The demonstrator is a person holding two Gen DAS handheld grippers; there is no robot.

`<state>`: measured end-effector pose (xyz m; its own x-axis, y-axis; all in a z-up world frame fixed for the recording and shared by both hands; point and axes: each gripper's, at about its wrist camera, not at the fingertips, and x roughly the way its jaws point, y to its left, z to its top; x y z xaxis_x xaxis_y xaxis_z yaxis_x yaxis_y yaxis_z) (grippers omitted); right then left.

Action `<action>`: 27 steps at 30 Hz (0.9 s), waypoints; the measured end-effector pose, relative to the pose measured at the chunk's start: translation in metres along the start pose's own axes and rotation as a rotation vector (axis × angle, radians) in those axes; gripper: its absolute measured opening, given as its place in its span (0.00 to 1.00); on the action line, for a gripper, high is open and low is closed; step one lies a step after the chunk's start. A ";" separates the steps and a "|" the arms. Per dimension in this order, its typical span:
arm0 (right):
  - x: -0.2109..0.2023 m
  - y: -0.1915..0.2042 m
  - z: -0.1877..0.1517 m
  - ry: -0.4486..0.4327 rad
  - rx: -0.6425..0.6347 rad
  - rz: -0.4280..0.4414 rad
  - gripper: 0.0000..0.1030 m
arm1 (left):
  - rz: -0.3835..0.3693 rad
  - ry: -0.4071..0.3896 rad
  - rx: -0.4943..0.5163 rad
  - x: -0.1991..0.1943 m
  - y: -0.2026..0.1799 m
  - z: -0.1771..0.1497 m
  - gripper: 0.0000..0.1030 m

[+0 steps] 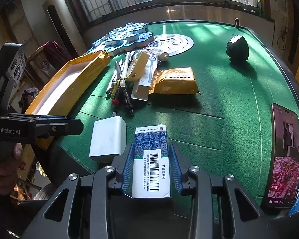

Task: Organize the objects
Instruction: 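Grasp the blue-and-white medicine box with the right tool while the left tool approaches the white charger, then grasp the white charger with the left tool while the right tool holds the medicine box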

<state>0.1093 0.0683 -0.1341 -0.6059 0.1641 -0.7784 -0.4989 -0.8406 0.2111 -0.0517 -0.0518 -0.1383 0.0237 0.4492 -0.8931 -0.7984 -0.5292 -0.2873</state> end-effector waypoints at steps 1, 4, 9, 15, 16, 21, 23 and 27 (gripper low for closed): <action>0.001 0.002 0.001 -0.001 0.000 -0.005 0.31 | -0.002 0.005 0.003 0.001 -0.001 0.000 0.77; 0.006 0.003 0.008 -0.005 0.016 -0.031 0.30 | -0.008 0.019 0.007 0.004 -0.003 -0.002 0.77; 0.010 -0.004 0.016 -0.014 0.078 -0.049 0.30 | -0.024 0.049 0.002 0.011 -0.006 -0.001 0.77; 0.007 -0.007 0.014 -0.022 0.089 -0.061 0.30 | -0.059 0.099 -0.042 0.023 -0.010 0.001 0.77; 0.007 -0.006 0.013 -0.024 0.088 -0.064 0.30 | -0.068 0.110 -0.059 0.025 -0.010 0.002 0.77; 0.006 -0.002 0.011 -0.031 0.054 -0.090 0.30 | -0.074 0.139 -0.091 0.034 -0.016 0.005 0.77; 0.005 -0.001 0.009 -0.032 0.043 -0.093 0.30 | -0.077 0.142 -0.100 0.036 -0.019 0.006 0.77; 0.006 -0.005 0.005 -0.020 0.040 -0.088 0.30 | -0.093 0.154 -0.095 0.039 -0.028 0.009 0.77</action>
<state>0.1052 0.0763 -0.1370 -0.5704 0.2471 -0.7833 -0.5748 -0.8013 0.1658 -0.0338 -0.0127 -0.1621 0.1922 0.3874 -0.9017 -0.7284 -0.5594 -0.3956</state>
